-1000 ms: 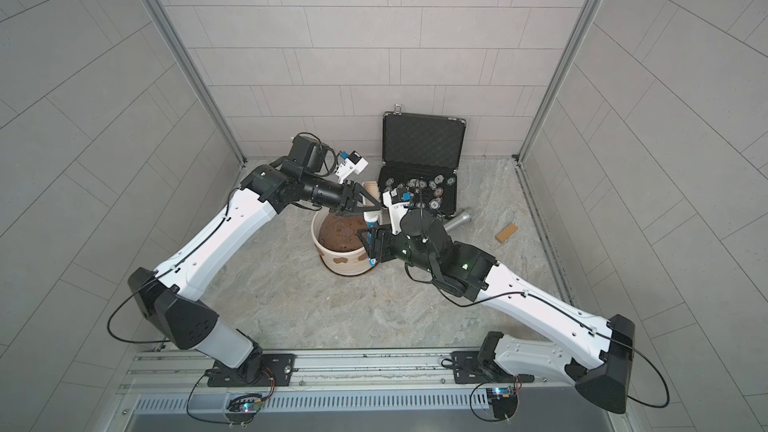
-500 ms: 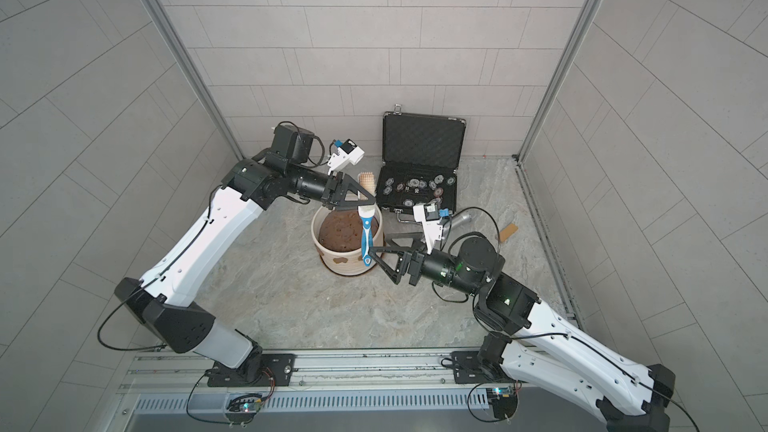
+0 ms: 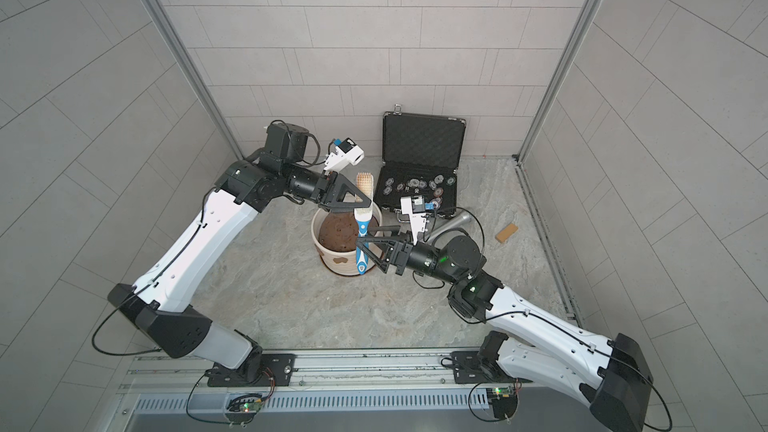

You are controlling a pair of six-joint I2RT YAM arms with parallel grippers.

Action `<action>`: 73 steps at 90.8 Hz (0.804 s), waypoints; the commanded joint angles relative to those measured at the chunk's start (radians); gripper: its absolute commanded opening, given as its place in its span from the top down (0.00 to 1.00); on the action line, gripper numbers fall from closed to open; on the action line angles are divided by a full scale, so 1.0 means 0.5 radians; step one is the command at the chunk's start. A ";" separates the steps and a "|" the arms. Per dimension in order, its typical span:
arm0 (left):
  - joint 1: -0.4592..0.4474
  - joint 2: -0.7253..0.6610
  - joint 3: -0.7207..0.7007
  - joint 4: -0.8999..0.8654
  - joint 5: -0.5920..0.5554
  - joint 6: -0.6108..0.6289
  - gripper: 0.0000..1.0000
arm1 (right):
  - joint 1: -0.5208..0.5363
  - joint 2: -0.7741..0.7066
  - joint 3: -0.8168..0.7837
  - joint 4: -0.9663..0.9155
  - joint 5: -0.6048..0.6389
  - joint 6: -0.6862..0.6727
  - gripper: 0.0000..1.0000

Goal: Scrub the dried mud off the ceramic pot
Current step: Pick up the brush from the center of the board.

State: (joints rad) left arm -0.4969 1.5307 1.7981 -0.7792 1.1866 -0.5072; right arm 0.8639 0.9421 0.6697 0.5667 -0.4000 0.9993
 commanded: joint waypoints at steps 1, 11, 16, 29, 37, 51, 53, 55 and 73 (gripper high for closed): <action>0.018 -0.054 -0.006 0.041 0.021 -0.019 0.71 | 0.000 0.033 -0.005 0.328 0.010 0.090 0.15; 0.027 -0.052 -0.026 0.065 0.011 -0.050 0.71 | 0.000 0.081 -0.024 0.464 0.031 0.147 0.16; 0.029 -0.052 -0.029 0.073 0.008 -0.056 0.71 | 0.007 0.097 -0.020 0.483 0.056 0.155 0.17; 0.035 -0.052 -0.029 0.070 -0.003 -0.056 0.71 | 0.023 0.172 0.029 0.479 0.026 0.168 0.33; 0.039 -0.059 -0.032 0.067 -0.026 -0.048 0.71 | 0.032 0.219 0.038 0.487 0.029 0.201 0.42; 0.061 -0.070 -0.034 0.034 -0.093 -0.016 0.71 | 0.038 0.261 0.036 0.490 0.027 0.224 0.60; 0.063 -0.072 -0.038 0.035 -0.087 -0.018 0.71 | 0.038 0.267 0.035 0.498 0.021 0.224 0.64; 0.064 -0.073 -0.042 0.038 -0.084 -0.018 0.72 | 0.037 0.269 0.033 0.510 0.018 0.228 0.66; 0.081 -0.088 -0.064 0.072 -0.049 -0.044 0.52 | 0.036 0.213 0.033 0.412 0.093 0.199 1.00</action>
State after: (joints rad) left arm -0.4679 1.5246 1.7771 -0.7410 1.1286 -0.4999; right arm 0.8776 1.0798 0.6731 0.7773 -0.3687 1.1404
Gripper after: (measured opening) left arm 0.342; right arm 0.142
